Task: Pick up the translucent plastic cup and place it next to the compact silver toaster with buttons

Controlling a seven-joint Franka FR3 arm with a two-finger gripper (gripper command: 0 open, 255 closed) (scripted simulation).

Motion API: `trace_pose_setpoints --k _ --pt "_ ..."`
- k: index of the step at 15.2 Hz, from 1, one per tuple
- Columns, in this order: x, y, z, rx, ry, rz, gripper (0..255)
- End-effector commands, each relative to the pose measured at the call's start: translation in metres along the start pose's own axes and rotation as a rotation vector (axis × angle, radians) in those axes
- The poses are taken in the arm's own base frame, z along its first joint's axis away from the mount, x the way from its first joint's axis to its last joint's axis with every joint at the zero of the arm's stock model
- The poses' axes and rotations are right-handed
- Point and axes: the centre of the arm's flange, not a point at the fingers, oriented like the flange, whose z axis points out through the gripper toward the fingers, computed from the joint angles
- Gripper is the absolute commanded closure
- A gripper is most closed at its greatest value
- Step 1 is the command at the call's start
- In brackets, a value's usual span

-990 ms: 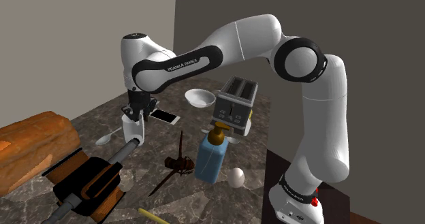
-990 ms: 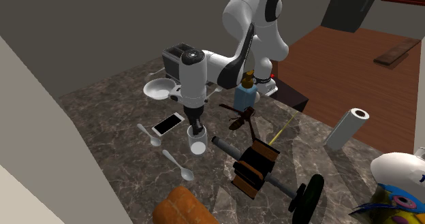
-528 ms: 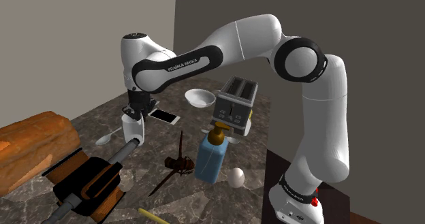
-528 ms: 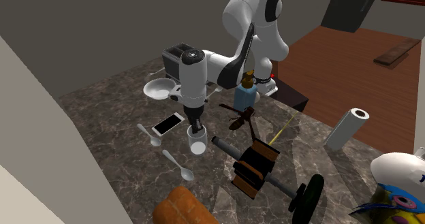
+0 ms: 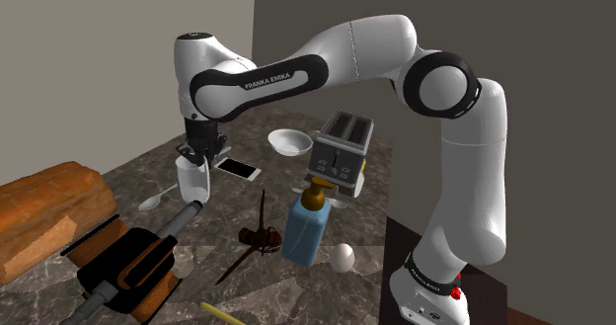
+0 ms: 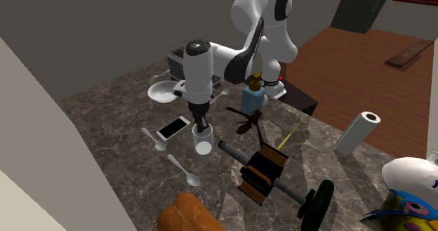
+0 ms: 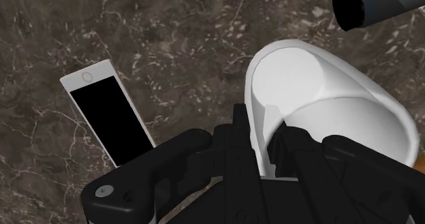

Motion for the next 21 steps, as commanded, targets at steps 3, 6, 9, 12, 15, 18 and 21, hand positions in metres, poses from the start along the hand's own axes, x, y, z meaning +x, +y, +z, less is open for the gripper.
trace_pose_setpoints --k 3,6,9,12,15,18,21 --pt "0.002 0.000 -0.021 0.000 0.000 0.000 255" --pt "0.003 0.001 -0.037 0.000 0.000 0.000 255" --pt "0.003 0.001 -0.053 0.000 0.000 0.000 255" --pt "0.004 0.002 -0.068 0.000 0.000 0.000 255" --pt "0.005 0.003 -0.084 0.000 0.000 0.000 255" --pt "0.006 0.003 -0.100 0.000 0.000 0.000 255" --pt "0.007 0.004 -0.116 0.000 0.000 0.000 255"
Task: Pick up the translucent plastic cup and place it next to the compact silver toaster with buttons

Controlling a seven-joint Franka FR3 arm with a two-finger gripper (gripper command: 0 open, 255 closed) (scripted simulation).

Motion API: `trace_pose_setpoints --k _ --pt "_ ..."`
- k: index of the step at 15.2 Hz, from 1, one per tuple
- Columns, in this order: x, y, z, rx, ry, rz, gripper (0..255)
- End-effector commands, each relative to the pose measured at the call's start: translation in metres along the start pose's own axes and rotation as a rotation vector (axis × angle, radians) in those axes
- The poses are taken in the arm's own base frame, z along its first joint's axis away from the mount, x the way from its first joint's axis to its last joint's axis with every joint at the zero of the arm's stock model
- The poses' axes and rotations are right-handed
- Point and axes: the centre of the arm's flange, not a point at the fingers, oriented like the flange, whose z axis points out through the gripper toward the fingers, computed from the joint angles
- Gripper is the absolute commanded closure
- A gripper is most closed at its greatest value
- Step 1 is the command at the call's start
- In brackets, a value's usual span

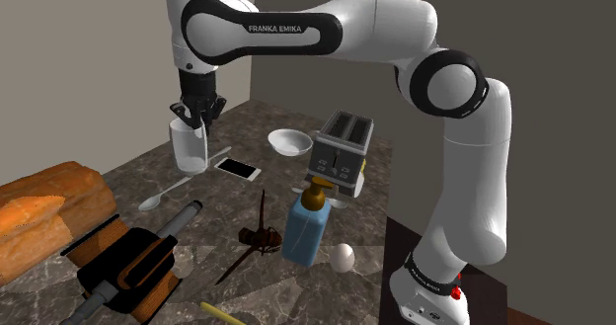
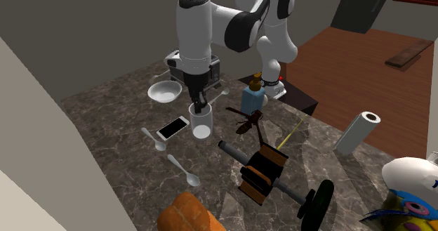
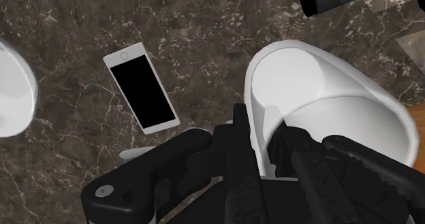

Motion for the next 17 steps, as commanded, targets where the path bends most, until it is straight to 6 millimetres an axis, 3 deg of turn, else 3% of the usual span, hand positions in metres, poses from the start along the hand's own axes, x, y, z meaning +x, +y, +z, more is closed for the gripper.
trace_pose_setpoints --k 1,17 --pt "0.000 0.001 -0.011 0.000 0.000 0.000 255" --pt "0.004 0.004 -0.095 0.000 0.000 0.000 255"
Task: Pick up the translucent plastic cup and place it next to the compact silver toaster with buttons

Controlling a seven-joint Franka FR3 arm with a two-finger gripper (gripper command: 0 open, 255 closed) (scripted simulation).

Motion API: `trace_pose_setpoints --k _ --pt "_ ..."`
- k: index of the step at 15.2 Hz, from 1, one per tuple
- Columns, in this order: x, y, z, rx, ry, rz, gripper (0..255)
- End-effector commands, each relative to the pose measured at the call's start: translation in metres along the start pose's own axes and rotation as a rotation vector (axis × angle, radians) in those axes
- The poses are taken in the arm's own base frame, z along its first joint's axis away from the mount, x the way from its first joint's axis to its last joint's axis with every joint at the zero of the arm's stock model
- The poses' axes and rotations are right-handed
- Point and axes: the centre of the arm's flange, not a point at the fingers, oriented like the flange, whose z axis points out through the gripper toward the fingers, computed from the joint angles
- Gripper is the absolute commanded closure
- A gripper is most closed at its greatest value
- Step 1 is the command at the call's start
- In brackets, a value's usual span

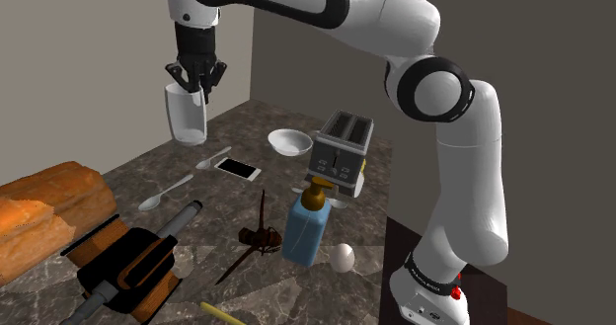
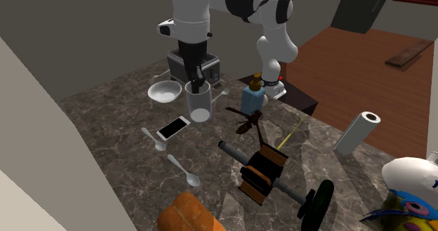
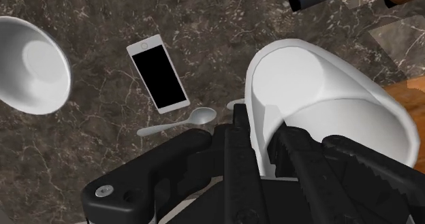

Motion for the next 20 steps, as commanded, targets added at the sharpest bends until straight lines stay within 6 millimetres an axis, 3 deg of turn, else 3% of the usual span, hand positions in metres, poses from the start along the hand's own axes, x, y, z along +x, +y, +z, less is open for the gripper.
trace_pose_setpoints --k 1,8,20 --pt "0.000 0.000 -0.013 0.000 0.000 0.000 255" --pt "0.002 0.001 -0.045 0.000 0.000 0.000 255" --pt "-0.072 0.141 -0.043 0.000 0.000 0.000 255"
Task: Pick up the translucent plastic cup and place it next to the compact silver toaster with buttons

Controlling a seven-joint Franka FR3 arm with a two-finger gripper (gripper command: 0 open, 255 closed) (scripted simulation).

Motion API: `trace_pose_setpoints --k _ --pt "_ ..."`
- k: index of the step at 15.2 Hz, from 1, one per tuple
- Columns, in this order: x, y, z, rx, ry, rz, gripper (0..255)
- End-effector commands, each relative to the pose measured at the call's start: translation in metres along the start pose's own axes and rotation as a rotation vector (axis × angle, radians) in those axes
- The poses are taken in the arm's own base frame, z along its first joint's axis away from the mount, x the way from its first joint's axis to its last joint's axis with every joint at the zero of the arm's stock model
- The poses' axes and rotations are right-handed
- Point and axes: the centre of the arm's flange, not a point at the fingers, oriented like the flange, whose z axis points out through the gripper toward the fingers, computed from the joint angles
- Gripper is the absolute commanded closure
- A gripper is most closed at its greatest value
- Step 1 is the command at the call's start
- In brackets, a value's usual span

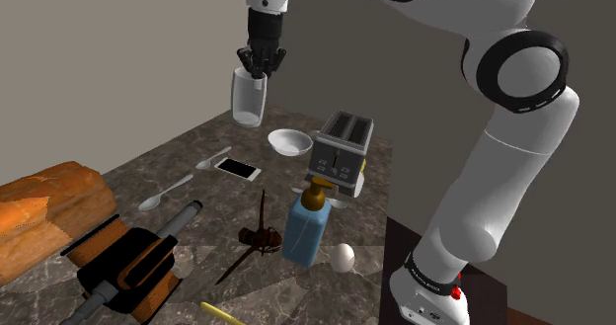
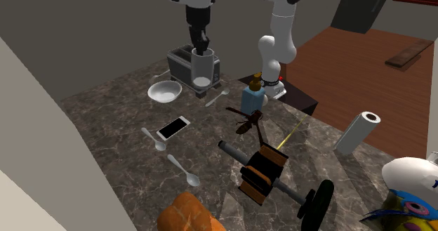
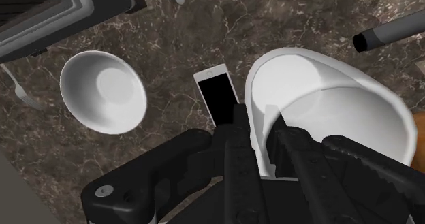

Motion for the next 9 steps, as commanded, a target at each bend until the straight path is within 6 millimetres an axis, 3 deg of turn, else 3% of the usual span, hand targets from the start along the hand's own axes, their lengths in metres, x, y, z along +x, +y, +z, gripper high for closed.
trace_pose_setpoints --k 1,9 --pt "-0.015 0.023 0.001 0.001 0.001 -0.001 255" --pt "-0.064 0.116 0.002 0.001 0.001 -0.001 255"
